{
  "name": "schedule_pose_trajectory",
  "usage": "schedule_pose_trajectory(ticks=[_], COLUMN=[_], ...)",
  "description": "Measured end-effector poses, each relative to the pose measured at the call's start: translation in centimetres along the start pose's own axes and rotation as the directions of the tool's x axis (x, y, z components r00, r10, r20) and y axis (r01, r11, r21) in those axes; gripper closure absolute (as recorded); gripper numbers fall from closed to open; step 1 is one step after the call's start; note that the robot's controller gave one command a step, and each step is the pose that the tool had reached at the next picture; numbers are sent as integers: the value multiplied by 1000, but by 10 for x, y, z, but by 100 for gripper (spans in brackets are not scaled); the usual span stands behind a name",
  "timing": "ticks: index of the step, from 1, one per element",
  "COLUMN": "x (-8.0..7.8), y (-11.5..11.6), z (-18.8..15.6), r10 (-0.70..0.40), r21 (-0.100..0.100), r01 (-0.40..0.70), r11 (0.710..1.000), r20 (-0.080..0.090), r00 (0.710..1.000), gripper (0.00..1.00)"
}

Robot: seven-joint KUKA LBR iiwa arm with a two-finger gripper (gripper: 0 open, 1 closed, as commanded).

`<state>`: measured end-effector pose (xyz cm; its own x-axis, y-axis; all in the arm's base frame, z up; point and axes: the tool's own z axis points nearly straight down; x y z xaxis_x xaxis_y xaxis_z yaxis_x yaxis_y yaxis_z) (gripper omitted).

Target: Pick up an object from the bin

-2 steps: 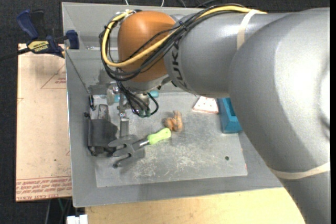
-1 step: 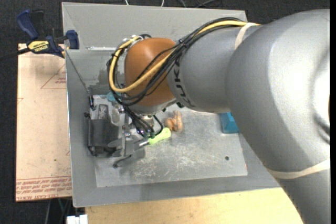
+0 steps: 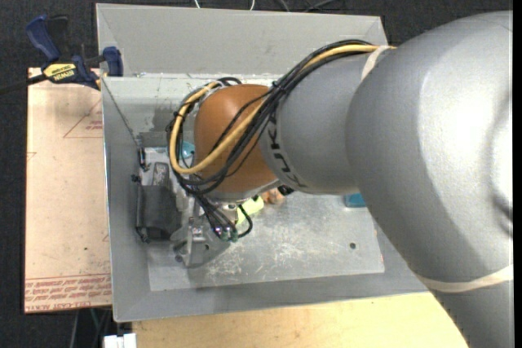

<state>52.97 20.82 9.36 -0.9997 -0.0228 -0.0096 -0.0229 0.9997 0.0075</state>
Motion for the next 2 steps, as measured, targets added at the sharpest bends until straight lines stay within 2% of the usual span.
schedule_pose_trajectory(ticks=[1,2], x=[-20,-20], y=[-7,-7], z=[23,23], r10=[61,61], r21=[2,2], r01=[-61,-61], r11=[998,998], r20=[-4,-4], r00=[998,998], gripper=[100,100])
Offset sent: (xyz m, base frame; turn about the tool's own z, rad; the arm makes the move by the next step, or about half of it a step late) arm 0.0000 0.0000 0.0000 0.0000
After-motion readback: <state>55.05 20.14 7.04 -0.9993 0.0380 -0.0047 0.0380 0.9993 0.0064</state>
